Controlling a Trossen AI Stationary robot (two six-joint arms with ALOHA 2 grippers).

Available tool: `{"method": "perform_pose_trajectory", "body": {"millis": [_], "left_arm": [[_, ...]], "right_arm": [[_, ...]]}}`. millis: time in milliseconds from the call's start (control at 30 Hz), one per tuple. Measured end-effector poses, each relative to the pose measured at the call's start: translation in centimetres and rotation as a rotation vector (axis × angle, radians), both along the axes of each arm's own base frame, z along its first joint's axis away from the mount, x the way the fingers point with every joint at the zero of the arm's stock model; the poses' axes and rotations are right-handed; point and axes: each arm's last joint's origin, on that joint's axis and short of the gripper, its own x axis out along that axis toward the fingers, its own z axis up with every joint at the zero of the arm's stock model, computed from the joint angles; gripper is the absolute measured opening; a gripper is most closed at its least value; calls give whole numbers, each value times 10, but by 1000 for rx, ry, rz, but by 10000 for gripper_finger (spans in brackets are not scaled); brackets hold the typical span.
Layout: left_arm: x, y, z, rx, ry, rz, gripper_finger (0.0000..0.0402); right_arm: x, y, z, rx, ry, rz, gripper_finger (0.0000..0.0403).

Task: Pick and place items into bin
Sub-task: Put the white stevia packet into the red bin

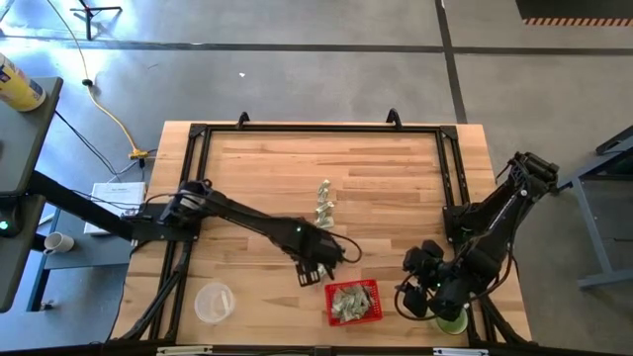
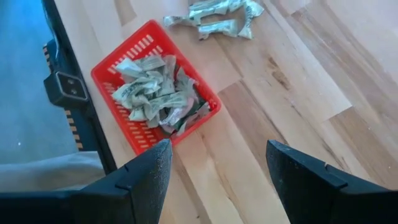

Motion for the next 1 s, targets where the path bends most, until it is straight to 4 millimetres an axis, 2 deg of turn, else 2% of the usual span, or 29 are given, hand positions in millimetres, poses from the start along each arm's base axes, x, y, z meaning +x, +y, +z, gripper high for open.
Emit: {"method": "perform_pose_trajectory", "body": {"millis": [100, 233, 400, 600, 733, 833, 1000], "left_arm": [[1, 11, -27, -41, 11, -12, 255], [-2, 29, -52, -58, 40, 13, 255], [1, 38, -64, -136, 7, -19, 254], [2, 32, -69, -179, -32, -48, 227], [-1, 33, -75, -85, -30, -51, 187], [-2, 35, -78, -77, -32, -48, 147], [-2, 35, -75, -118, -15, -16, 48]], "right_arm": [[3, -3, 0, -7, 4, -15, 252], [5, -6, 0, -9, 7, -24, 252], [8, -8, 0, -10, 10, -34, 252], [8, -9, 0, -8, 12, -39, 252], [8, -9, 0, -9, 11, -41, 252], [8, -10, -1, -13, 14, -41, 252], [8, -10, -1, -17, 17, -42, 252]]}}
